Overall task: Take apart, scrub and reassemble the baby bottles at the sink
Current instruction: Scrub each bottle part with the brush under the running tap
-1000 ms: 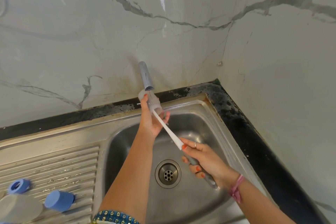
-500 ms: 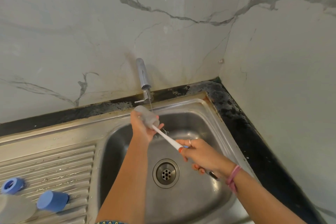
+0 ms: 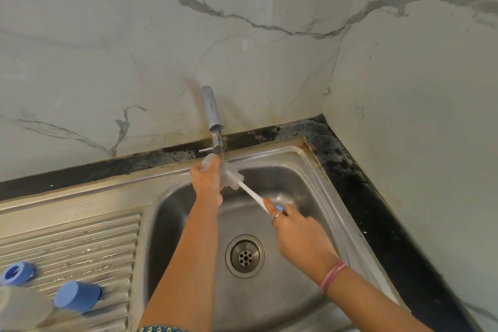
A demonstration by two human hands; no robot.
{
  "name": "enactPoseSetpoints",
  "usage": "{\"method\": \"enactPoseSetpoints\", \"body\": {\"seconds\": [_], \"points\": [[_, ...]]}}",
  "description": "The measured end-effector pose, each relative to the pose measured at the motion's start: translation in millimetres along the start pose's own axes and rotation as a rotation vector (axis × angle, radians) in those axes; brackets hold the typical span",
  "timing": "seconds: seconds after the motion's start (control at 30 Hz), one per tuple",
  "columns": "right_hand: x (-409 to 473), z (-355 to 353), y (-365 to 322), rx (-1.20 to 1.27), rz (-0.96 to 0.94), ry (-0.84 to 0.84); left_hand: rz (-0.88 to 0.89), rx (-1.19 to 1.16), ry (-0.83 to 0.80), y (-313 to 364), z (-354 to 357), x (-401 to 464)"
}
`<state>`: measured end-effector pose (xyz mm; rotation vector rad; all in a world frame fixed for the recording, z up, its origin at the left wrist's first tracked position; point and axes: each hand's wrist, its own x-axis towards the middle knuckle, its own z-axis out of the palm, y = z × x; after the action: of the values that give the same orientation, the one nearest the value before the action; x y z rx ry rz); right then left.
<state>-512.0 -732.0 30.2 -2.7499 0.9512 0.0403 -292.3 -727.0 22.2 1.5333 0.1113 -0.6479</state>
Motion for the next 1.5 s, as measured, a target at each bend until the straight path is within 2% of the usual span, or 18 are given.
{"method": "enactPoseSetpoints", "body": {"seconds": [0.07, 0.13, 0.17, 0.23, 0.3, 0.4, 0.5, 0.57, 0.73, 0.87, 0.97, 1.03, 1.1, 1.27, 1.33, 1.43, 1.5], "points": [[7, -11, 5, 0.343, -0.013, -0.091, -0.075, -0.122, -0.091, 2, -4, -5], [12, -24, 18, 0.662, -0.016, -0.190, -0.151, -0.374, -0.244, 2, -9, -10], [14, -31, 25, 0.786, 0.004, -0.196, -0.203, -0.534, -0.262, 2, -11, -11], [17, -37, 30, 0.845, 0.048, -0.163, -0.288, -0.711, -0.247, 2, -9, -8], [18, -34, 27, 0.651, 0.047, -0.085, -0.302, -0.656, -0.243, 8, -3, -8], [13, -22, 19, 0.241, 0.008, 0.044, -0.295, -0.379, -0.093, 17, 5, -5], [10, -14, 16, 0.023, -0.043, 0.057, -0.252, -0.293, -0.038, 16, 6, -3], [9, -14, 16, 0.039, -0.093, 0.045, -0.224, -0.267, -0.034, 11, 4, -2], [13, -25, 23, 0.380, -0.036, 0.085, -0.234, -0.324, -0.115, 6, -11, -1], [13, -20, 21, 0.355, 0.033, 0.045, -0.207, -0.311, -0.151, 3, -18, 0], [16, -24, 19, 0.435, -0.010, -0.015, -0.227, -0.406, -0.141, 0, -21, 0], [20, -27, 24, 0.506, -0.002, 0.008, -0.235, -0.480, -0.160, -1, -23, 1], [21, -28, 28, 0.478, 0.030, 0.020, -0.250, -0.535, -0.176, 0, -24, 3], [18, -32, 29, 0.448, -0.007, -0.032, -0.308, -0.706, -0.043, -13, -31, 3], [20, -38, 30, 0.304, -0.022, -0.014, -0.330, -0.729, -0.016, -16, -31, -1], [27, -46, 27, -0.123, -0.135, 0.068, -0.356, -0.657, -0.060, -18, -26, -8], [34, -53, 31, -0.297, -0.219, 0.131, -0.358, -0.643, -0.073, -16, -22, -13]]}}
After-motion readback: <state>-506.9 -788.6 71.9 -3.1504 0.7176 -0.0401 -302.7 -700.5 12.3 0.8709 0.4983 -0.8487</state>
